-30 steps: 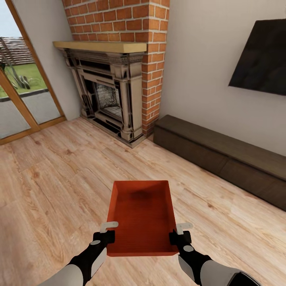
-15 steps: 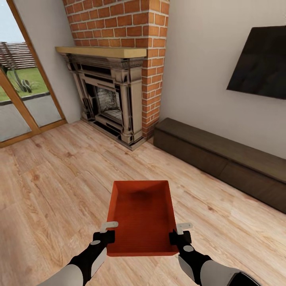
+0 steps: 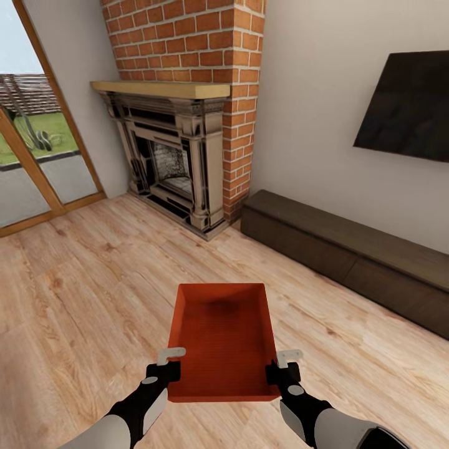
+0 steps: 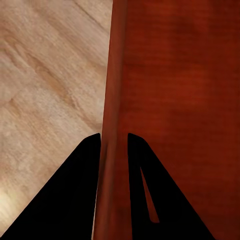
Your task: Move the two storage containers from the living room to the garage. In the garage, place one container on the floor and stack the other container on top of it (either order is fine).
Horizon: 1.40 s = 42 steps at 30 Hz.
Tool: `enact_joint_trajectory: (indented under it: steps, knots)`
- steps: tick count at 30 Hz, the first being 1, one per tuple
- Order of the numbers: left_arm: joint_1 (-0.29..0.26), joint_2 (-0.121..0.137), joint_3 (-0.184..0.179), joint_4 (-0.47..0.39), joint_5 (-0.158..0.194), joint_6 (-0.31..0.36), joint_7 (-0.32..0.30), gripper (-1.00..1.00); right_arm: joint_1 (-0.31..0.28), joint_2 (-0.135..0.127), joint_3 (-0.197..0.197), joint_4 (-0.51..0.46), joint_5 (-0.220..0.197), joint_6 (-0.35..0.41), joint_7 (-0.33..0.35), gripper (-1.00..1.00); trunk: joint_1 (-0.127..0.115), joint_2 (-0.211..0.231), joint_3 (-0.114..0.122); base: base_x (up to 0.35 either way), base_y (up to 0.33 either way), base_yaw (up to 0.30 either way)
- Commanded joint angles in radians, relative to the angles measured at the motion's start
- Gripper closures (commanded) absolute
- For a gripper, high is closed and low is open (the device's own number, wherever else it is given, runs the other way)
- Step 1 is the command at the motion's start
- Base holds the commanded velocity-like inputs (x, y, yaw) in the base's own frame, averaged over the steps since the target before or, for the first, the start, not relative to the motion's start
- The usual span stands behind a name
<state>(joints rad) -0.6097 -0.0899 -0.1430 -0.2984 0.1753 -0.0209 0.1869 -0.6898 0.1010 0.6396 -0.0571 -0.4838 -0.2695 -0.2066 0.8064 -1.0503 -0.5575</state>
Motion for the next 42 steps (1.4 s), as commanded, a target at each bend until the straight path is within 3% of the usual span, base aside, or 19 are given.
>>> enact_joint_trajectory:
  steps: [1,42]
  knots:
    - [-0.001,-0.001,0.008,-0.003,-0.008,-0.005,0.014,1.00,-0.001,0.005,-0.033,0.003,-0.021,-0.003,-0.004,1.00,0.000,-0.001,0.001,0.000,0.000,0.000]
    - [0.000,-0.005,0.006,-0.002,-0.007,-0.005,0.014,1.00,-0.001,0.005,-0.032,0.003,-0.021,-0.003,-0.004,1.00,0.000,-0.001,0.066,0.000,0.000,0.000]
